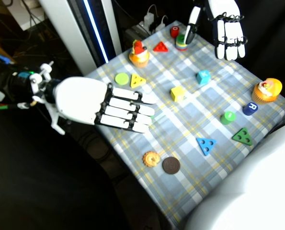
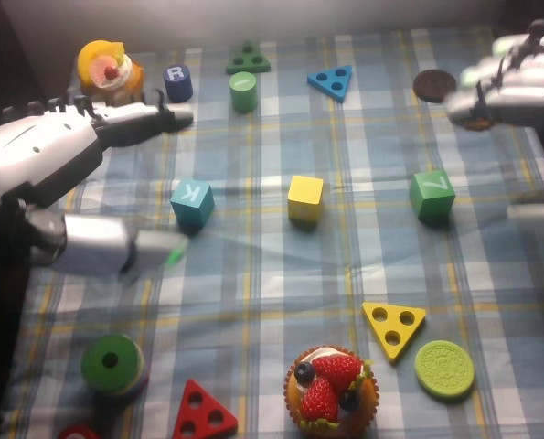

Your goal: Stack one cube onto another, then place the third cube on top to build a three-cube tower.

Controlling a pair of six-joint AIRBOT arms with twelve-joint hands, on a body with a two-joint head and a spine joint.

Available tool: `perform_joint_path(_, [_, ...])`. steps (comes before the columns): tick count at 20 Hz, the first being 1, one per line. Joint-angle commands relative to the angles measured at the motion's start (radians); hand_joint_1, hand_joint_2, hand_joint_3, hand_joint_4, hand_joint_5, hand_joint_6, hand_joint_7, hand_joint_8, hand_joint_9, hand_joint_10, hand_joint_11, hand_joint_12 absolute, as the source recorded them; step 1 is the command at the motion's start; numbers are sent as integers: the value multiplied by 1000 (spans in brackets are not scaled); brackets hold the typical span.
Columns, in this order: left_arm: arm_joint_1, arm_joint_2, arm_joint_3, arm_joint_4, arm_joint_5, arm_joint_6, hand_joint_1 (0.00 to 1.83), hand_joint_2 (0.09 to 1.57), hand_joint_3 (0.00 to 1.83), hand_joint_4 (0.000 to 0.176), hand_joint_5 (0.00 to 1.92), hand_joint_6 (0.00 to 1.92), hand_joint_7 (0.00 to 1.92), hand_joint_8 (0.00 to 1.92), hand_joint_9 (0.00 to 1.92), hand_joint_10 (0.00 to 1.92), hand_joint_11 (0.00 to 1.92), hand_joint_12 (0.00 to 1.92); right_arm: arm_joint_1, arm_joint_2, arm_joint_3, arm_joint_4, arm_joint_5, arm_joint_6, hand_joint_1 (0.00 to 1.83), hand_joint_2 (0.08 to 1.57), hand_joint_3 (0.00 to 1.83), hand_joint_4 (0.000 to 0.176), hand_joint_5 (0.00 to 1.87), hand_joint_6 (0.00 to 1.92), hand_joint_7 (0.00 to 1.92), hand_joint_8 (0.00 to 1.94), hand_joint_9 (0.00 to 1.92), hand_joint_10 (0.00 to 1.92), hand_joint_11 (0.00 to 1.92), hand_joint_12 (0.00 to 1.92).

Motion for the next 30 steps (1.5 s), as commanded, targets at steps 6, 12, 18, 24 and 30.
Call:
perform_joint_path(6, [-64,-57,29,-79,-60,267,685,967,0,176,398,2,419,7,352,7,136,323,16,-3,-9,8,153,23,755,1193,2,0,529,1,471,0,413,4,0,889])
perform_joint_path(12, [-126,-129,106,-186,37,462,775,975,0,176,486,20,458,8,360,3,116,302,19,2,-12,-15,181,49,687,1203,0,0,534,0,493,2,425,1,0,946])
perform_joint_path(18, [-182,-186,188,-272,137,616,851,1030,12,163,643,7,457,0,325,0,38,259,19,2,-12,-19,181,50,715,1201,0,0,536,1,497,2,435,4,2,932])
perform_joint_path(24, [-237,-246,258,-341,231,777,887,1024,10,155,657,0,483,0,345,0,17,305,19,2,-10,-26,181,51,710,1199,0,0,548,1,530,4,476,9,18,1004])
perform_joint_path(30, [-251,-276,297,-372,272,840,899,1055,4,118,655,9,484,6,362,3,1,428,19,-2,-5,-31,180,51,735,1209,1,0,542,0,538,0,490,2,7,1069])
